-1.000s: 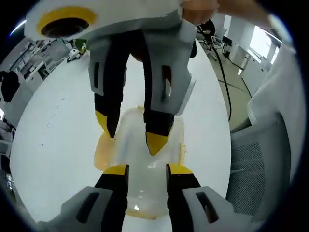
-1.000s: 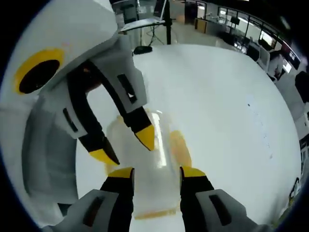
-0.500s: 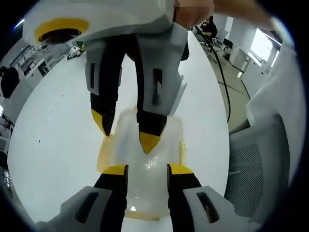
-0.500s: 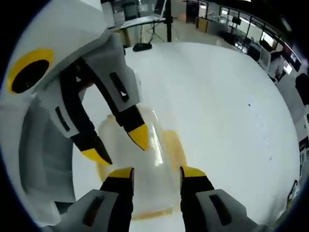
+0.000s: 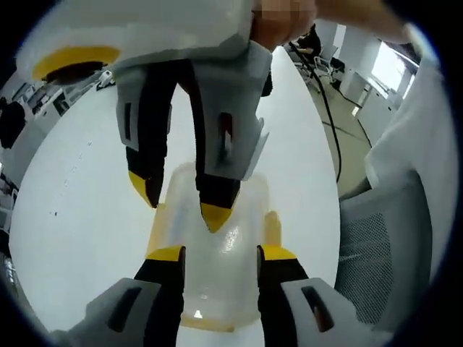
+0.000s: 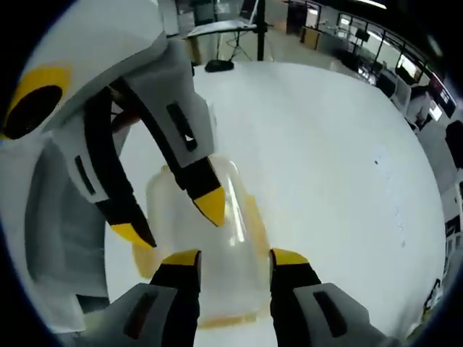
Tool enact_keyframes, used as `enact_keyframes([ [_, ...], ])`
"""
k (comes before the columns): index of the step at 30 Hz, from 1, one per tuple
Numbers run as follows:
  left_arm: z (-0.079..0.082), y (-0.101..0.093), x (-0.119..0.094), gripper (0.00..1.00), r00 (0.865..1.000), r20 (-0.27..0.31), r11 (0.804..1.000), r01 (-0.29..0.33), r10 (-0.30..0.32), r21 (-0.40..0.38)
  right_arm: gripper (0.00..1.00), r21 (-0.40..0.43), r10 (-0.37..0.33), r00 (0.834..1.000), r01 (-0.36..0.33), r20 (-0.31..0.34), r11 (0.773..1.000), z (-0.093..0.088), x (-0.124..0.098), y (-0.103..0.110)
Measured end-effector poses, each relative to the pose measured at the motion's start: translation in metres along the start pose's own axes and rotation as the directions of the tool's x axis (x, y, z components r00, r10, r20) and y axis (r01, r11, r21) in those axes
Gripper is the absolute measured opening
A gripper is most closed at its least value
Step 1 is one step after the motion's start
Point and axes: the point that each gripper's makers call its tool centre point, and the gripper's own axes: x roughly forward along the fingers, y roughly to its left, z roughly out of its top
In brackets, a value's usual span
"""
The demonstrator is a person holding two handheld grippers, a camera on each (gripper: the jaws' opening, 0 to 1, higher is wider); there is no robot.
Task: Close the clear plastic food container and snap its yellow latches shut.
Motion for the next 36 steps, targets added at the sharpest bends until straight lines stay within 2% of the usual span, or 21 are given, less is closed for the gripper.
enact_keyframes([
  [7,0.0,-0.003,0.0,0.36,1.0,-0.006,1.0,-0.007,0.007,-0.015,0.36,0.008,0.009,1.0,-0.009,-0.002,1.0,-0.001,0.001,-0.001],
  [10,0.002,-0.008,0.0,0.42,1.0,0.005,0.999,0.017,-0.017,-0.046,0.37,0.006,0.014,1.0,-0.014,-0.006,1.0,-0.001,0.001,-0.001],
  [17,0.001,-0.012,0.001,0.46,1.0,-0.003,1.0,0.001,-0.001,-0.015,0.37,0.0,0.036,0.999,-0.036,-0.016,0.999,0.0,0.001,-0.001],
  [26,-0.004,-0.016,0.005,0.49,0.995,-0.034,0.992,-0.089,0.093,0.092,0.37,-0.012,0.076,0.997,-0.076,-0.032,0.997,0.0,0.003,-0.001],
  [36,-0.006,-0.016,0.008,0.51,0.985,-0.037,0.976,-0.164,0.171,0.143,0.38,-0.019,0.136,0.989,-0.137,-0.06,0.99,0.001,0.006,-0.001],
])
